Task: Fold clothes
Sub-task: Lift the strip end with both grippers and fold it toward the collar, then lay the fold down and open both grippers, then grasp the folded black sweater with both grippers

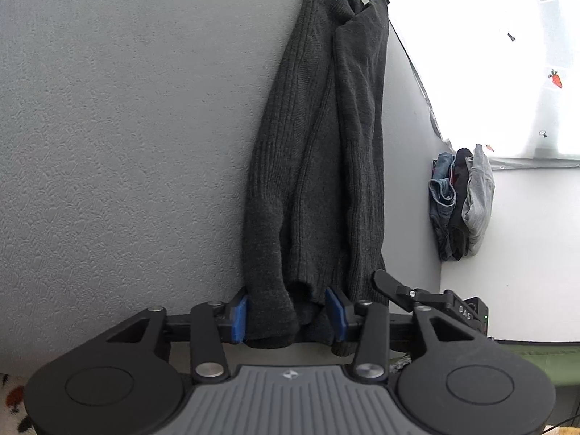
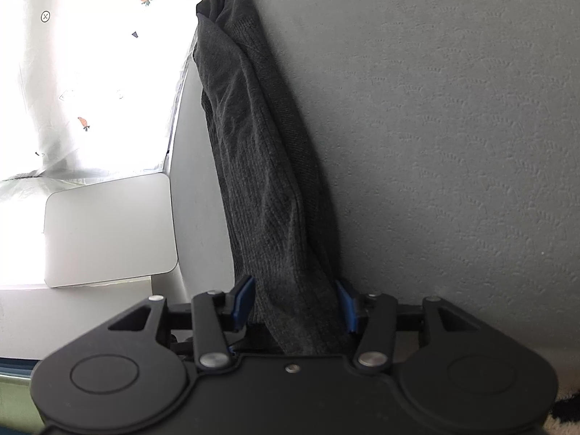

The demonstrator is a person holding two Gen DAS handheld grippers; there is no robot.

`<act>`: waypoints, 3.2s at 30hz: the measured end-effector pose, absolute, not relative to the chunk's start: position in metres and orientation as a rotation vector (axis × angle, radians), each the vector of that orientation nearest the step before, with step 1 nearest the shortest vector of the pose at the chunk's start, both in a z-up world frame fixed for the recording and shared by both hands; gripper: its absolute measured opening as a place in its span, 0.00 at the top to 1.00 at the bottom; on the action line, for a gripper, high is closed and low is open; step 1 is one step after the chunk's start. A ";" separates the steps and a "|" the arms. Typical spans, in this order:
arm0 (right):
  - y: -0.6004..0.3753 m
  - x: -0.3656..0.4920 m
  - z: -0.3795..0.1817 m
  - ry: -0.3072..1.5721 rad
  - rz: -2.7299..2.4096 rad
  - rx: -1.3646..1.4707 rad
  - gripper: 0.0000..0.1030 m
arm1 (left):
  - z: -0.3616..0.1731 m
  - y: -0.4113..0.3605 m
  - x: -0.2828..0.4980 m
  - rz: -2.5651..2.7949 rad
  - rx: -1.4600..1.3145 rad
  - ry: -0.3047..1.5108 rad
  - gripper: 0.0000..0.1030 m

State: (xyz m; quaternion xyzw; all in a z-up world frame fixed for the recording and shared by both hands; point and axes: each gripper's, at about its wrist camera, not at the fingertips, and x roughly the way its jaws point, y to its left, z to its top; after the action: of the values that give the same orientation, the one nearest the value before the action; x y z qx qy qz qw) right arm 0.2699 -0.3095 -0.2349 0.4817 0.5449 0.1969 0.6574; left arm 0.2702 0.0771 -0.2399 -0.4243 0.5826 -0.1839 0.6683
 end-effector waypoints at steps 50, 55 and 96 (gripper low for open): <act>-0.314 0.605 -0.192 1.199 0.333 1.339 0.50 | -0.184 0.097 0.562 -0.397 -1.052 0.996 0.84; -0.328 0.621 -0.182 1.077 0.285 1.320 0.44 | -0.178 0.108 0.586 -0.382 -0.999 0.931 0.57; -0.244 0.568 -0.156 0.843 0.121 0.175 0.48 | -0.206 0.095 0.568 -0.158 -0.649 1.035 0.32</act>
State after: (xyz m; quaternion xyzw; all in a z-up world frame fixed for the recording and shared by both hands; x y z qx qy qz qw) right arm 0.5680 -0.2444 -0.1564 0.0845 0.4082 0.0587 0.9071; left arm 0.5678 0.0949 -0.2057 -0.3045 0.4855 -0.0741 0.8161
